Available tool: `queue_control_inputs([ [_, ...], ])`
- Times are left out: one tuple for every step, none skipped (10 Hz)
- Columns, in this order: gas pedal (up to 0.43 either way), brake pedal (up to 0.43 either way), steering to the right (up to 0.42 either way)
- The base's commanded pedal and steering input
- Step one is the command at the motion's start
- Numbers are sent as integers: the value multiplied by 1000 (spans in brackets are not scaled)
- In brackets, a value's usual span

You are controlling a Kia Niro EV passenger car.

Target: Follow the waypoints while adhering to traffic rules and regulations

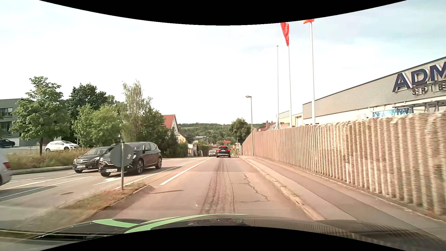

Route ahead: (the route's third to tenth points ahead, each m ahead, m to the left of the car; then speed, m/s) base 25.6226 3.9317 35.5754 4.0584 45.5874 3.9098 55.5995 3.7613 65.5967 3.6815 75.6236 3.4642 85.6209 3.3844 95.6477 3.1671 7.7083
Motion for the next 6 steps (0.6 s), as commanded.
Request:
queue_control_inputs([
  [0, 0, -6],
  [0, 128, -5],
  [0, 177, -5],
  [0, 213, -5],
  [0, 220, -5],
  [0, 220, -5],
])
